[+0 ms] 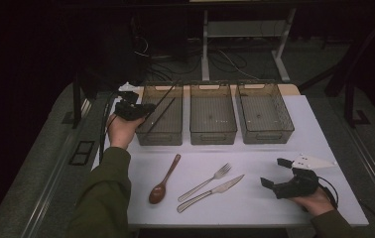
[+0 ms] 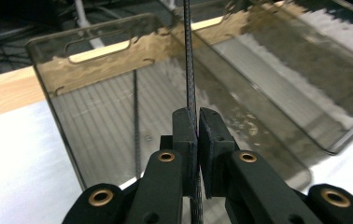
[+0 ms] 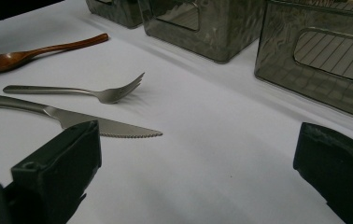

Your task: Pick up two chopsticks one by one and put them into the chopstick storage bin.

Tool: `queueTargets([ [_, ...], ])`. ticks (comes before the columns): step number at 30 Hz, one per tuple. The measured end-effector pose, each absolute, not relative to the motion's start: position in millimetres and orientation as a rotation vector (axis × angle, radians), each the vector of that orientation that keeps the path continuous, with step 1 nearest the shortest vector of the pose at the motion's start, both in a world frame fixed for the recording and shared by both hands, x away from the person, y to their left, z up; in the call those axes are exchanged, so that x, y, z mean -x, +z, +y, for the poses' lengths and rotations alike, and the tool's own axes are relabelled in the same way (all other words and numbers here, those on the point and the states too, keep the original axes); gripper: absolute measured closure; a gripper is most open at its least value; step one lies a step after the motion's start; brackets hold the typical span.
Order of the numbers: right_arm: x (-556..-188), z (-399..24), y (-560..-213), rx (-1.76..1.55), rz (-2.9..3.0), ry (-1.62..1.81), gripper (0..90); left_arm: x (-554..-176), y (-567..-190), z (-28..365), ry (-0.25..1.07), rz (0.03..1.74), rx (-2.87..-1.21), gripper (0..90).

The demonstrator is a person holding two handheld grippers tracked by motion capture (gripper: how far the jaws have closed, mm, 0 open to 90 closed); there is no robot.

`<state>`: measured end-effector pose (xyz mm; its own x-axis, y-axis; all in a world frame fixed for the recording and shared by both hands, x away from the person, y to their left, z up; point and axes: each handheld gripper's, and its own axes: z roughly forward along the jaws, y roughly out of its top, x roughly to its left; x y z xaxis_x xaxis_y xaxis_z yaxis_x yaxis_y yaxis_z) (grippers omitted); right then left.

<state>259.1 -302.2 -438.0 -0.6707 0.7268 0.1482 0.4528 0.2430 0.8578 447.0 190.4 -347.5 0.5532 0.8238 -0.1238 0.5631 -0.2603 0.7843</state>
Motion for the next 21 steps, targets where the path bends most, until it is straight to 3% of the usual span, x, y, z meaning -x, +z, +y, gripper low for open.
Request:
queueTargets([
  [21,-257.5,-303.6,-437.3,-1.099,2.237,1.403,0.2,-471.0,-383.5,178.6,0.373,1.269,-2.077,85.0],
])
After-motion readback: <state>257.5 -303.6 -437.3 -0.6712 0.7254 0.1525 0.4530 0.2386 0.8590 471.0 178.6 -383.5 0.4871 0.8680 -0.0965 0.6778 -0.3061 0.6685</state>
